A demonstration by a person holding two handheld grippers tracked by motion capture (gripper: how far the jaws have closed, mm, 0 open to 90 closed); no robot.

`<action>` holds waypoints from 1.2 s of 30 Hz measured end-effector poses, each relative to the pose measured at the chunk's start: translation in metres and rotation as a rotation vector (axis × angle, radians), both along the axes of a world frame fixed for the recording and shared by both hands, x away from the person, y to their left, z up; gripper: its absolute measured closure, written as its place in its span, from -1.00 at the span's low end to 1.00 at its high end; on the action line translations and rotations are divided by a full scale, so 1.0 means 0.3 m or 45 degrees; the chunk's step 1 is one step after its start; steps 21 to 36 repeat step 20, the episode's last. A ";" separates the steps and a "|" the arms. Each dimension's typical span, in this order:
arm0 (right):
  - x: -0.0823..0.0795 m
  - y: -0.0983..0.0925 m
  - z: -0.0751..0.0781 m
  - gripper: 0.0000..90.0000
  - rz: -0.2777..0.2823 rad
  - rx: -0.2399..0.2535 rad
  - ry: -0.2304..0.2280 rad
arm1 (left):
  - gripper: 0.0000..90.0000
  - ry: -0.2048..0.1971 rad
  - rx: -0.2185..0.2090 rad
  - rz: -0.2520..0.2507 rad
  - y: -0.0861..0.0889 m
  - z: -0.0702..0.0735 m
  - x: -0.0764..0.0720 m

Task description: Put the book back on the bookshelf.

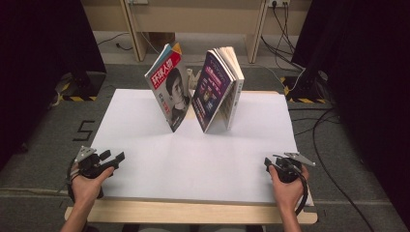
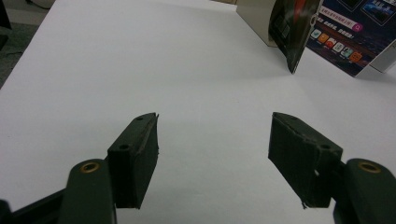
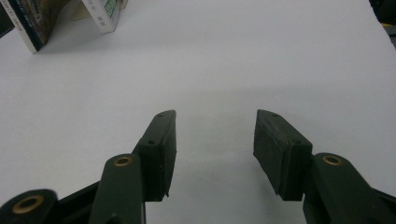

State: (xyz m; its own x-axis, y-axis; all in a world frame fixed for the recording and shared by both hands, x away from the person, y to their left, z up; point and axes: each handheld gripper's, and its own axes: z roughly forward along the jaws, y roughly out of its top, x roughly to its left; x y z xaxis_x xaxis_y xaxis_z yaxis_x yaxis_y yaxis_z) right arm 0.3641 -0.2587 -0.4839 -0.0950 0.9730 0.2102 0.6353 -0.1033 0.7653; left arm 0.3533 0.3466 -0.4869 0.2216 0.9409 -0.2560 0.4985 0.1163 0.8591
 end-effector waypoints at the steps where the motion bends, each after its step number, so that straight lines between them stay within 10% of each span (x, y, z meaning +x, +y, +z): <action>1: -0.001 0.001 -0.002 0.10 0.000 0.001 0.001 | -0.28 0.003 0.003 -0.005 0.000 -0.001 0.000; 36: -0.008 -0.017 -0.019 0.09 -0.024 0.010 0.011 | -0.29 0.027 -0.001 -0.015 -0.005 -0.010 0.005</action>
